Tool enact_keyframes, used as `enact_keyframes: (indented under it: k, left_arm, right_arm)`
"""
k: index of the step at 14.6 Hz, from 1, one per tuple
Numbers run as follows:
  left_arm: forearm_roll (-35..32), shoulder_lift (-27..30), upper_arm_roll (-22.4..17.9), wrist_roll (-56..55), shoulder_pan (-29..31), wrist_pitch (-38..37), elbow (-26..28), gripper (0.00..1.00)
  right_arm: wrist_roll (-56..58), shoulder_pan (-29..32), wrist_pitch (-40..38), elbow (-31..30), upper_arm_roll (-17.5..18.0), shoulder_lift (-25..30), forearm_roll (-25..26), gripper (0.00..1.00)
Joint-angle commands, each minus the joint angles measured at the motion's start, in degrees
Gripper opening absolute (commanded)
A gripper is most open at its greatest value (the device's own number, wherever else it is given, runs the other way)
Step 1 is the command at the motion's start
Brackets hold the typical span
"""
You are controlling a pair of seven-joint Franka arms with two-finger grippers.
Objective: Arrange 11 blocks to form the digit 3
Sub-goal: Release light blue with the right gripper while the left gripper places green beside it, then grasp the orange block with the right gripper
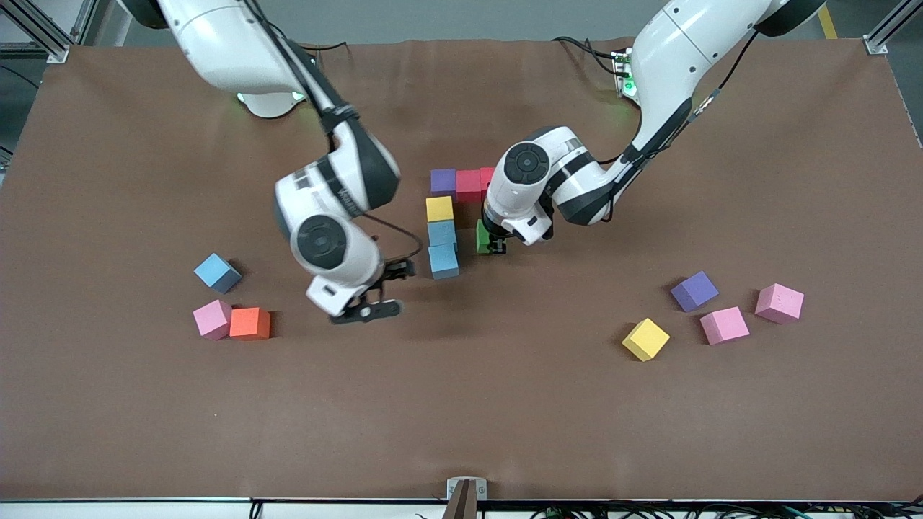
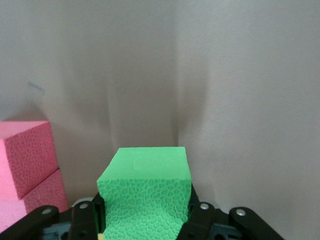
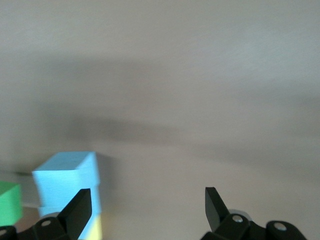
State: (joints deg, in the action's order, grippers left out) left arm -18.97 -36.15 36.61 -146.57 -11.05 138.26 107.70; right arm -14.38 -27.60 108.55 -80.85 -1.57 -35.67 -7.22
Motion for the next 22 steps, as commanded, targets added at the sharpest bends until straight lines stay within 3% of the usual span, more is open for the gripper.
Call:
enact_keyframes:
  k: [1,7,11,16,22]
  left_arm:
    - [-0.63,-0.15,-0.57,-3.8,-1.34,1.57,0.32,0.05]
    - [-2.91,-1.55,-0.75,-5.65,-3.63,1.57,-0.29,0.05]
    - [-6.43,-3.57,-0.84,-6.44,-4.59,1.49,-1.52,0.05]
    - [-7.84,-4.28,-6.36,-8.64,-11.26,1.4,-3.19,0.05]
    - [-7.84,-4.8,-6.55,-9.44,-12.42,1.4,-4.77,0.05]
  right_arm:
    - [10.73,6.58,-0.96,-2.3,0.69,2.01,-0.34,1.0]
    - [18.16,17.39,-0.79,-3.35,0.51,1.66,2.02,1.0]
    - [19.03,22.58,4.2,-3.97,0.6,0.0,3.45,1.0]
    - [25.52,25.39,10.19,-4.23,0.6,-2.99,3.36,1.0]
    - [26.95,25.49,12.3,-4.84,0.6,-4.93,2.74,1.0]
